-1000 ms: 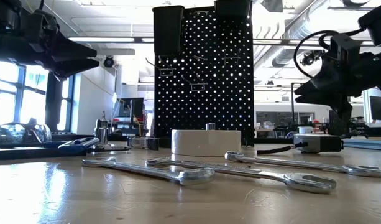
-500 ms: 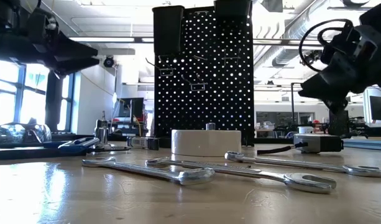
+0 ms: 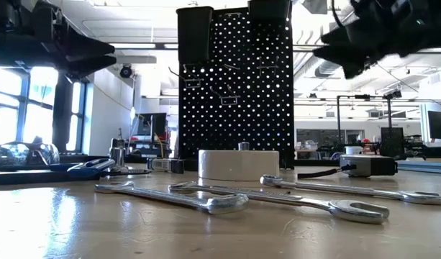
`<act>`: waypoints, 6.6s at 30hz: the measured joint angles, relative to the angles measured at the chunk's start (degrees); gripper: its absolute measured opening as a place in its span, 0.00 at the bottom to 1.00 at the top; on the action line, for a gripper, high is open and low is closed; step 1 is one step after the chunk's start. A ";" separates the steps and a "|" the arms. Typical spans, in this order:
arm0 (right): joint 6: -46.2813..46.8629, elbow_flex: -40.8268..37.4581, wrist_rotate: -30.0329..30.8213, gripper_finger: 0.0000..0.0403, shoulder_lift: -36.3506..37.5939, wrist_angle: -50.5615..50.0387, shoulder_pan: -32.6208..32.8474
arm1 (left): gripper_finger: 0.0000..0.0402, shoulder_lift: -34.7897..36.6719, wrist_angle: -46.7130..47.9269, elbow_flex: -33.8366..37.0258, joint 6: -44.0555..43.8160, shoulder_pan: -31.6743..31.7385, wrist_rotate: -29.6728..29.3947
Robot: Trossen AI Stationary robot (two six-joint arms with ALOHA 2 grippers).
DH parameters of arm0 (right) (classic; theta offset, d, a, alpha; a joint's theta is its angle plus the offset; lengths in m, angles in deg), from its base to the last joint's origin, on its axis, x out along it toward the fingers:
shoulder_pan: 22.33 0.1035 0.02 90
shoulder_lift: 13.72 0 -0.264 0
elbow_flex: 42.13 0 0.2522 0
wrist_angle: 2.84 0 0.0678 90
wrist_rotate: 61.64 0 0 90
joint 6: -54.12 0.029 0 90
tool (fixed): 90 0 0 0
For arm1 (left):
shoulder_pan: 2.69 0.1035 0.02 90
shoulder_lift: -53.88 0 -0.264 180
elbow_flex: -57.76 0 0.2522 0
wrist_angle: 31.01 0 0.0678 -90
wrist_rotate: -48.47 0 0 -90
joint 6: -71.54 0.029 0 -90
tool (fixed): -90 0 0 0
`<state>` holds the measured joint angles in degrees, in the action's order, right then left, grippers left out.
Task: Hang tools onto peg board
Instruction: Hang the gray measuring tape on the peg board
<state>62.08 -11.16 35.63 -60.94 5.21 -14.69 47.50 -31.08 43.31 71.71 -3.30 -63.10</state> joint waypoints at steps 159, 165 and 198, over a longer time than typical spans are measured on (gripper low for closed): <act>-18.12 34.48 28.15 0.00 -47.55 -13.16 -12.40 | 0.55 -50.35 -29.86 -0.04 -3.06 -0.28 1.92; -22.16 34.48 34.48 0.00 -48.47 -10.77 -10.52 | 0.55 -50.35 -29.82 -0.04 -3.04 -0.28 1.84; -29.89 34.48 36.13 0.00 -50.18 -7.15 -8.72 | 0.55 -50.35 -29.78 -0.04 -3.02 -0.31 1.84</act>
<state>32.19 23.31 71.76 -111.11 -1.95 -23.41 -2.85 -60.85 43.27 68.69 -3.60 -61.26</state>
